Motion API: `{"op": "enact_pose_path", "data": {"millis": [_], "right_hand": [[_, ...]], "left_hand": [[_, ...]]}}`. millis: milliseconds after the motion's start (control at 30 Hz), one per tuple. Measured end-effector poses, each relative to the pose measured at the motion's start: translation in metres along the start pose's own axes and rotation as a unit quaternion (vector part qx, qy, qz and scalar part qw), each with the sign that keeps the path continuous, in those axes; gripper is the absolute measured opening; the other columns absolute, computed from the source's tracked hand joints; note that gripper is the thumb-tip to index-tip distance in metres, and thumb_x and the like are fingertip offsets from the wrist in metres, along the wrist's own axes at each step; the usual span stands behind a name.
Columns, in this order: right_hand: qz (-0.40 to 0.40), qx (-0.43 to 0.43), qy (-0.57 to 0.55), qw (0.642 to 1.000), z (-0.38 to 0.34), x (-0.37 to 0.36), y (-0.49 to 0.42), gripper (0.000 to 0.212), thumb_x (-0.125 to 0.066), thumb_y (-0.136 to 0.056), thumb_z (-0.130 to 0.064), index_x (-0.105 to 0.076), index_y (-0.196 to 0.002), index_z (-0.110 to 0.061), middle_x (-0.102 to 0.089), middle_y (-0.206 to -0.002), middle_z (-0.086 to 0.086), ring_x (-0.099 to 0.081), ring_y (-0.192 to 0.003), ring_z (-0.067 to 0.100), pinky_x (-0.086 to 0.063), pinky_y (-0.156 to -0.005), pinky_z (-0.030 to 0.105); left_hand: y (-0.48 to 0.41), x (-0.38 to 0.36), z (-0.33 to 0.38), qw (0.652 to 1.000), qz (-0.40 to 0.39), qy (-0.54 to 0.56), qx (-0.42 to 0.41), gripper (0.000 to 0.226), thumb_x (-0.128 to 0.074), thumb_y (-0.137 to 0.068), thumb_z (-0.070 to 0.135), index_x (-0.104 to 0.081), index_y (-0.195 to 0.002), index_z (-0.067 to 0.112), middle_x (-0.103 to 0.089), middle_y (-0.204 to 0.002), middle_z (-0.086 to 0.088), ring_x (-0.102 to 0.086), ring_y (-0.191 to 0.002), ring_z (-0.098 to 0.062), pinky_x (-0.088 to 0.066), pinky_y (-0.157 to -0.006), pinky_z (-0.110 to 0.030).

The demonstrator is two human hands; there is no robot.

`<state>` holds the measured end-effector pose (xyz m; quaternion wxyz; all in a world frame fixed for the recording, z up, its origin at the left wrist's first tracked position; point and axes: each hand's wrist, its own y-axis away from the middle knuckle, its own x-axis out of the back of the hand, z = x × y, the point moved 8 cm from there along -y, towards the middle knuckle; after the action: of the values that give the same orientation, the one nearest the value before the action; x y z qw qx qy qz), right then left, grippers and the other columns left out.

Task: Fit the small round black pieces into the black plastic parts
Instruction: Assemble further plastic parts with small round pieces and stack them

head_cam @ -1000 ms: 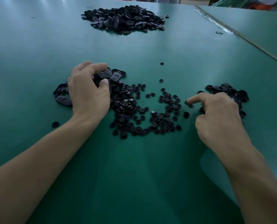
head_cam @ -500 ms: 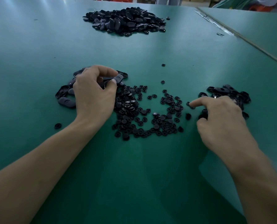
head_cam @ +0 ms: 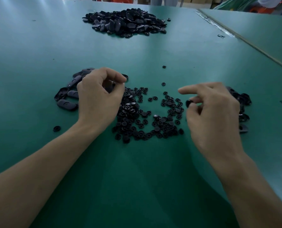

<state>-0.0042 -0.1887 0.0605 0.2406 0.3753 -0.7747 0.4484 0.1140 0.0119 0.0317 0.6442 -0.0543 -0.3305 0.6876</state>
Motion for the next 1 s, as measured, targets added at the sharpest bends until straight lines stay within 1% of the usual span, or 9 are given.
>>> {"op": "enact_pose_path", "data": {"millis": [100,200,333,467,533,667,800,900,1000], "right_hand": [[0.002,0.024,-0.108,0.994,-0.011,-0.013,0.005,0.043,-0.06,-0.082,0.012,-0.074,-0.105,-0.022,-0.056,-0.104,-0.006,-0.06,-0.087,0.004,-0.051,-0.079,0.015],[0.005,-0.008,-0.247,0.969,-0.007,-0.02,0.005,0.044,-0.063,-0.081,0.011,-0.073,-0.098,-0.029,-0.057,-0.102,-0.004,-0.061,-0.091,0.004,-0.051,-0.077,0.013],[-0.005,-0.053,-0.371,0.927,0.0,-0.03,0.003,0.045,-0.067,-0.083,0.008,-0.07,-0.096,-0.035,-0.062,-0.104,0.017,-0.06,-0.085,0.006,-0.05,-0.076,0.016],[-0.037,-0.07,-0.432,0.898,0.0,-0.042,0.004,0.041,-0.064,-0.086,0.01,-0.073,-0.099,-0.028,-0.059,-0.105,0.022,-0.061,-0.09,0.018,-0.051,-0.082,0.023],[-0.045,-0.066,-0.424,0.902,0.0,-0.045,0.005,0.04,-0.063,-0.087,0.011,-0.073,-0.101,-0.026,-0.063,-0.104,0.017,-0.063,-0.092,0.021,-0.051,-0.084,0.025],[-0.041,-0.06,-0.404,0.912,0.002,-0.043,0.005,0.031,-0.071,-0.087,0.0,-0.071,-0.1,-0.028,-0.072,-0.089,-0.005,-0.066,-0.081,0.008,-0.051,-0.075,0.016],[-0.029,-0.053,-0.377,0.924,0.004,-0.04,0.004,0.021,-0.076,-0.085,-0.011,-0.07,-0.088,-0.031,-0.074,-0.081,-0.01,-0.068,-0.076,0.006,-0.051,-0.071,0.015],[-0.038,-0.063,-0.388,0.919,0.006,-0.043,0.004,0.019,-0.077,-0.085,-0.013,-0.069,-0.085,-0.03,-0.074,-0.078,-0.01,-0.069,-0.072,0.006,-0.051,-0.068,0.014],[-0.044,-0.066,-0.407,0.91,0.007,-0.046,0.002,0.019,-0.075,-0.086,-0.009,-0.071,-0.085,-0.028,-0.074,-0.075,-0.007,-0.068,-0.068,0.008,-0.052,-0.066,0.015]], "left_hand": [[0.009,-0.007,0.023,0.996,-0.046,-0.004,-0.076,0.008,-0.071,-0.089,0.023,-0.068,-0.095,0.026,-0.066,-0.086,0.019,-0.061,-0.075,-0.007,-0.047,-0.071,-0.02],[0.022,-0.02,0.043,0.978,-0.122,-0.035,-0.167,0.026,-0.068,-0.086,0.033,-0.072,-0.108,0.021,-0.069,-0.09,0.018,-0.063,-0.087,-0.01,-0.048,-0.086,-0.035],[0.033,-0.035,0.05,0.95,-0.2,-0.09,-0.223,0.044,-0.063,-0.083,0.046,-0.07,-0.117,0.019,-0.07,-0.092,0.017,-0.06,-0.088,-0.01,-0.042,-0.088,-0.034],[0.031,-0.034,0.043,0.96,-0.195,-0.062,-0.193,0.041,-0.064,-0.086,0.046,-0.069,-0.118,0.022,-0.071,-0.092,0.011,-0.067,-0.086,-0.014,-0.05,-0.089,-0.041],[0.029,-0.033,0.041,0.964,-0.189,-0.043,-0.182,0.034,-0.07,-0.086,0.037,-0.07,-0.117,0.023,-0.073,-0.091,0.007,-0.069,-0.085,-0.014,-0.055,-0.084,-0.044],[0.025,-0.032,0.037,0.968,-0.178,-0.027,-0.177,0.025,-0.072,-0.085,0.025,-0.073,-0.11,0.024,-0.069,-0.084,0.01,-0.064,-0.08,-0.001,-0.053,-0.076,-0.025],[0.022,-0.029,0.034,0.975,-0.164,0.015,-0.148,0.018,-0.075,-0.085,0.022,-0.074,-0.103,0.023,-0.068,-0.084,0.017,-0.062,-0.076,0.004,-0.043,-0.07,-0.011],[0.019,-0.028,0.031,0.979,-0.164,0.057,-0.108,0.014,-0.075,-0.085,0.023,-0.073,-0.099,0.023,-0.069,-0.082,0.017,-0.063,-0.07,0.003,-0.043,-0.066,-0.011],[0.019,-0.029,0.03,0.979,-0.169,0.073,-0.092,0.015,-0.074,-0.085,0.024,-0.074,-0.1,0.022,-0.072,-0.084,0.011,-0.066,-0.073,-0.006,-0.046,-0.064,-0.017]]}}
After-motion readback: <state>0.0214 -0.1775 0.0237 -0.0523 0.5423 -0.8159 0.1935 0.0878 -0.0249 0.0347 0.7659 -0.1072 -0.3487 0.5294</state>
